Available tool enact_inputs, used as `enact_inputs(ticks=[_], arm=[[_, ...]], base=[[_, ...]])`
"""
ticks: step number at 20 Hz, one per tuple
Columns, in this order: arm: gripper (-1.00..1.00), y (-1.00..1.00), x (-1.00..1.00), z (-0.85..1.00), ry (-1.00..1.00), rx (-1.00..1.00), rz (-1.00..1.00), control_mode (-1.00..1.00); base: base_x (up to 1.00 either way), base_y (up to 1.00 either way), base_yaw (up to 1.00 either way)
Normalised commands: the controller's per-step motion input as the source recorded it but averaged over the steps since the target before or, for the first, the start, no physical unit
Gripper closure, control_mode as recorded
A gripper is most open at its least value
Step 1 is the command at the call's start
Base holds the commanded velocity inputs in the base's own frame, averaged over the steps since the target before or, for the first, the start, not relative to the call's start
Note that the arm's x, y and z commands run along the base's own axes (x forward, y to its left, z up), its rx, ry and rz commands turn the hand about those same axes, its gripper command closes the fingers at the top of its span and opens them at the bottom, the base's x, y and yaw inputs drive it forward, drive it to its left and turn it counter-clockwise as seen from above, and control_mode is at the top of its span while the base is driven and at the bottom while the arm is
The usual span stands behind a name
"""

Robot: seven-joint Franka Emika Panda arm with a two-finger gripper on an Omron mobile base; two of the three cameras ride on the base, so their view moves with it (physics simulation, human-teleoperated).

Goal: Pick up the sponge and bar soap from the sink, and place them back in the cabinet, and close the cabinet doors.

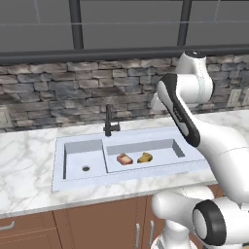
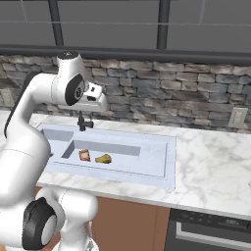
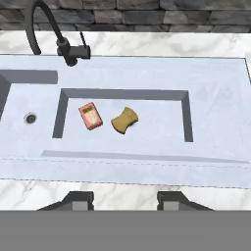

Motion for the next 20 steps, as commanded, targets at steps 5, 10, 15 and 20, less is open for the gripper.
enact_inputs(ticks=[5, 10, 15, 20], arm=[[-1.0, -0.01, 0.02, 0.0, 0.03, 0.0, 0.0, -1.0], [-1.0, 0.0, 0.05, 0.0, 0.12, 0.01, -0.08, -1.0], [-1.0, 0.0, 0.05, -0.01, 0.08, 0.02, -0.12, -1.0], [-1.0, 0.0, 0.09, -0.12, 0.01, 0.0, -0.14, -1.0]], base=[[0.0, 0.0, 0.0], [0.0, 0.0, 0.0], [0.0, 0.0, 0.0], [0.0, 0.0, 0.0]])
